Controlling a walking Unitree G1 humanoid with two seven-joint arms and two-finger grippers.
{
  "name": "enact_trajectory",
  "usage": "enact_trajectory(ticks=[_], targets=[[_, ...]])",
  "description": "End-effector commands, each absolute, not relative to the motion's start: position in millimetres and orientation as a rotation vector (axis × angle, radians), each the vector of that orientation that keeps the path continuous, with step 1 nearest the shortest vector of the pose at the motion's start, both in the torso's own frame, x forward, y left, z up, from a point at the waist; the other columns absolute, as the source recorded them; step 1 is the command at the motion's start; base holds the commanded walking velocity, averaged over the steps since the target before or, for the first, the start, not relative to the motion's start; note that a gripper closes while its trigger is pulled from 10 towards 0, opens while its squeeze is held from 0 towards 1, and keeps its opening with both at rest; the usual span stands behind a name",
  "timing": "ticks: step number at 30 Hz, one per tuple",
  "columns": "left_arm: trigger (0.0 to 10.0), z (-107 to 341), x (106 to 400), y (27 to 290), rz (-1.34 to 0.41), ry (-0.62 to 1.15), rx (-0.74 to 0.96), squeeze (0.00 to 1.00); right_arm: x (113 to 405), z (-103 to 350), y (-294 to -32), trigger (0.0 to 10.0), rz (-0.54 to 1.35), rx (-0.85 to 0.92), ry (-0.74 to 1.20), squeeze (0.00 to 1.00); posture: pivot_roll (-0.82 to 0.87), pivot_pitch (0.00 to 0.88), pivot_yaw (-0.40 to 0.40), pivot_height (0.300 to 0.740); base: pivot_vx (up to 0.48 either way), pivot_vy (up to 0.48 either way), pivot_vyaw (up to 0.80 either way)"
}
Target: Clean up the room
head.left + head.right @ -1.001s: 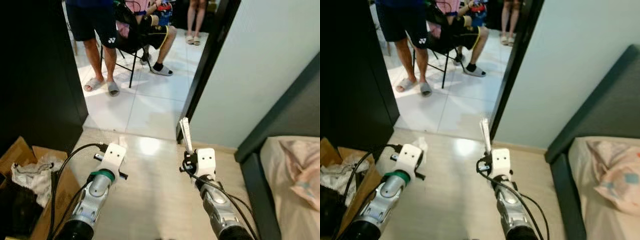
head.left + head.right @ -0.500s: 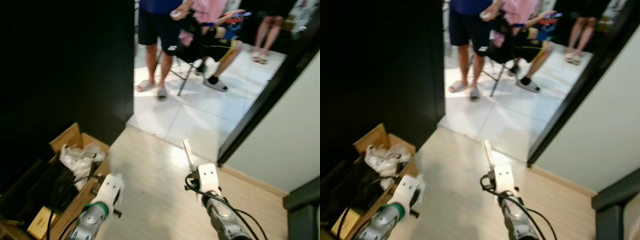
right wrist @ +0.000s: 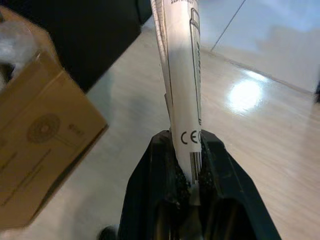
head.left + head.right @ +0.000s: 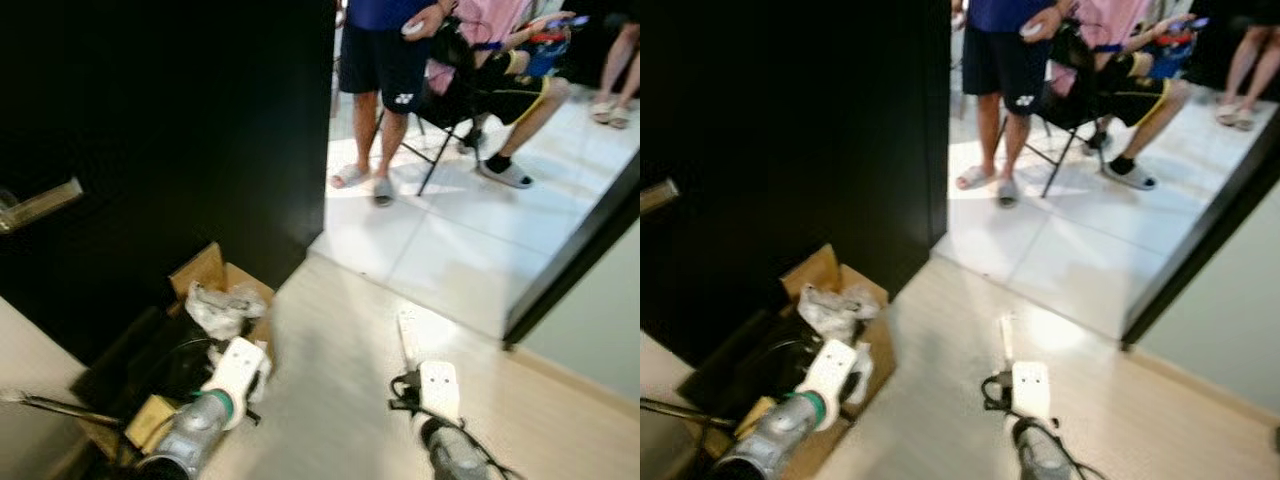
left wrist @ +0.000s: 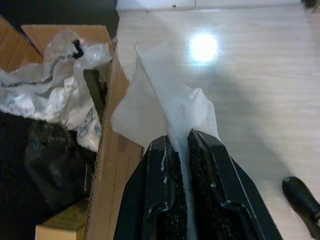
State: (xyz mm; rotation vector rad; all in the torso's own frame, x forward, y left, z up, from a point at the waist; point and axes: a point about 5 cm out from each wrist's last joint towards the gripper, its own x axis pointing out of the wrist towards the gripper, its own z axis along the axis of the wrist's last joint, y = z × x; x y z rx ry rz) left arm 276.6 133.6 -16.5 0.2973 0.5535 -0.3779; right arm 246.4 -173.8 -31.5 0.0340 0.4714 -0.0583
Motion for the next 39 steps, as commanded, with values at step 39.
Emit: enact_trajectory(ticks=[39], targets=[[10.0,6.9,298.8,129.6,-0.254,0.419,0.127,0.0,265.2,-15.0,-179.2,10.0,0.1,-0.085,0.411,0.0,-0.04,0.0,-0.034,0.74,0.0,0.0,0.78]])
